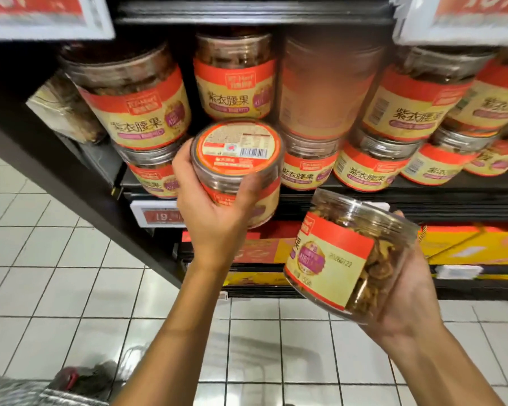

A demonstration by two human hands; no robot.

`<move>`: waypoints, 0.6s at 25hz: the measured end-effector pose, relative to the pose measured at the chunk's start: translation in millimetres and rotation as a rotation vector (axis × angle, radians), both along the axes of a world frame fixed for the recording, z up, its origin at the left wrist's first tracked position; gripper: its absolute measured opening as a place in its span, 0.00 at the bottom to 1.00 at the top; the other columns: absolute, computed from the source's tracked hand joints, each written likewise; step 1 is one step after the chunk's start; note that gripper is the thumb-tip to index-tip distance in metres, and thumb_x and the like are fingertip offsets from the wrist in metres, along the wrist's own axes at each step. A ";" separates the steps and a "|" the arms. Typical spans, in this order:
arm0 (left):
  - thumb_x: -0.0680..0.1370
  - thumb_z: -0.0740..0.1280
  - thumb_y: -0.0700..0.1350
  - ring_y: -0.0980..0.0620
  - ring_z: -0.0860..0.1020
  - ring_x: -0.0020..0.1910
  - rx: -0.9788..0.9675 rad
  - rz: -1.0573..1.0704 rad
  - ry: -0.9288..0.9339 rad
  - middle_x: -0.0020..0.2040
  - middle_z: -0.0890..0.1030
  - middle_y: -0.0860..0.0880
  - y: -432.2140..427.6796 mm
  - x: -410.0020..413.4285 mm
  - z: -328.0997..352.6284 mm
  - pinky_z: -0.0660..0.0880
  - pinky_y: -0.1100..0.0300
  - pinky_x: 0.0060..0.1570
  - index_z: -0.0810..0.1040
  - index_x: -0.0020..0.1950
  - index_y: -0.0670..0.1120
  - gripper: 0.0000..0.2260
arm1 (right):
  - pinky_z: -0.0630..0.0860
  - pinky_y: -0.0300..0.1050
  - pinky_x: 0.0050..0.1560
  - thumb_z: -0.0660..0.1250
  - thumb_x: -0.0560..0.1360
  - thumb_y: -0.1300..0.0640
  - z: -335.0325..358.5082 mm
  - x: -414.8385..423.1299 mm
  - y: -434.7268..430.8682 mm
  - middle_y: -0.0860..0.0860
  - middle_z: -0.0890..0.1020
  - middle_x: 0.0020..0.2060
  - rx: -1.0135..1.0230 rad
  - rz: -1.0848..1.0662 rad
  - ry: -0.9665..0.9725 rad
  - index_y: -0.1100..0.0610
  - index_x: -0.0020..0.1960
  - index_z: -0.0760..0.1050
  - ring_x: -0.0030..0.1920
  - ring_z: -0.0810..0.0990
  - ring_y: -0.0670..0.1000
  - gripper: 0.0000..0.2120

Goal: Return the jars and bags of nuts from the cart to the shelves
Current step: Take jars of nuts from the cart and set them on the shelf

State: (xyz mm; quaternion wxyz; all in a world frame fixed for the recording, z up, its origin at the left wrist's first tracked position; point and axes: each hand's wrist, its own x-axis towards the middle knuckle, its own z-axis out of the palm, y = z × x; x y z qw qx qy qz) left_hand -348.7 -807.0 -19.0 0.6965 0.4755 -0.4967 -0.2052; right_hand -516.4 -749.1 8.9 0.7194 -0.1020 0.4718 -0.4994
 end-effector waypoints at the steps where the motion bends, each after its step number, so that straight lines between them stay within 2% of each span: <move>1: 0.68 0.63 0.71 0.59 0.77 0.52 0.006 0.000 -0.023 0.54 0.75 0.53 -3.9 -0.6 1.4 0.73 0.65 0.52 0.64 0.63 0.40 0.39 | 0.75 0.63 0.51 0.53 0.73 0.34 0.3 -0.9 0.0 0.55 0.86 0.43 0.003 0.007 -0.003 0.48 0.34 0.84 0.45 0.84 0.59 0.28; 5: 0.67 0.63 0.71 0.54 0.77 0.56 0.079 0.009 -0.083 0.56 0.75 0.50 -11.7 -0.1 2.8 0.74 0.60 0.56 0.63 0.64 0.46 0.37 | 0.73 0.65 0.55 0.53 0.73 0.34 1.1 -3.6 -0.8 0.57 0.85 0.46 0.005 0.018 -0.017 0.50 0.38 0.85 0.50 0.82 0.61 0.28; 8: 0.69 0.66 0.63 0.53 0.76 0.57 0.132 0.036 -0.103 0.59 0.75 0.46 -3.4 2.2 -5.3 0.74 0.61 0.58 0.63 0.68 0.41 0.36 | 0.75 0.62 0.54 0.51 0.74 0.34 2.9 -6.8 0.0 0.55 0.86 0.44 -0.009 0.038 -0.028 0.49 0.36 0.85 0.49 0.83 0.59 0.29; 11: 0.69 0.66 0.60 0.49 0.75 0.61 0.177 0.017 -0.097 0.63 0.73 0.42 -1.2 -1.7 -4.8 0.74 0.60 0.59 0.59 0.69 0.42 0.36 | 0.75 0.61 0.55 0.51 0.73 0.35 3.4 -10.1 0.3 0.55 0.86 0.45 -0.017 0.055 -0.046 0.49 0.37 0.85 0.50 0.83 0.58 0.29; 15: 0.68 0.66 0.63 0.47 0.73 0.63 0.258 -0.019 -0.112 0.65 0.73 0.43 -8.2 1.5 -1.1 0.72 0.49 0.63 0.58 0.72 0.43 0.40 | 0.73 0.63 0.57 0.52 0.73 0.34 3.3 -12.5 1.3 0.56 0.85 0.46 -0.012 0.073 -0.044 0.50 0.39 0.85 0.53 0.81 0.59 0.28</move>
